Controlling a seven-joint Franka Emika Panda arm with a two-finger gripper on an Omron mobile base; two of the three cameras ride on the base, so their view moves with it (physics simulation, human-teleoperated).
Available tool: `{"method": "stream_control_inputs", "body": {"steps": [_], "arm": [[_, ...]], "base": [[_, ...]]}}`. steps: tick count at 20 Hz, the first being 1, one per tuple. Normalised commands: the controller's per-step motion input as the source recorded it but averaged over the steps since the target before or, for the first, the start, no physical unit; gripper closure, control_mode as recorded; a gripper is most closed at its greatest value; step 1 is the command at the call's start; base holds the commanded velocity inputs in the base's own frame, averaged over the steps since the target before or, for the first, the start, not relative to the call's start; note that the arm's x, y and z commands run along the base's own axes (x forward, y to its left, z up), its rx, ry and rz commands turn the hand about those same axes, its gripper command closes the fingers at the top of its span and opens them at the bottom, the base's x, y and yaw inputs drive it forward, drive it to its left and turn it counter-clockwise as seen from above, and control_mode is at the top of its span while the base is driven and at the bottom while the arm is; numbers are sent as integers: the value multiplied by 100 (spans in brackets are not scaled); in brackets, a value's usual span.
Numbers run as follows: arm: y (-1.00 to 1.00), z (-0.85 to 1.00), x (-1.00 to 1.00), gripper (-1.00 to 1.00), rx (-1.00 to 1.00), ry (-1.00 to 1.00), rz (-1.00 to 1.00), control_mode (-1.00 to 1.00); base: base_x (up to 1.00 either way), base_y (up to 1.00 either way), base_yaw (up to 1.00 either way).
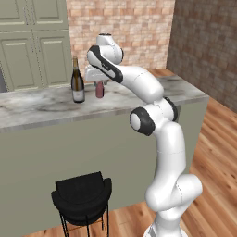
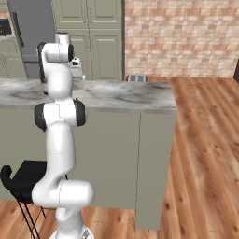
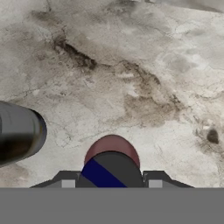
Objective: Place the drinks on the dining counter in a tight cluster.
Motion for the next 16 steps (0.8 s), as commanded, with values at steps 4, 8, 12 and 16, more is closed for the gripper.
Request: {"method": "stream_control_inputs", "body": {"steps": [4,8,12,16], "arm": [[0,0,0,-100,0,0,0,-100],[0,0,0,-100,0,0,0,-100],[0,0,0,-100,0,0,0,-100],[-2,10,-9,-100,0,0,0,-100]], "base": [[0,0,0],[0,0,0],[0,0,0],[0,0,0]]}}
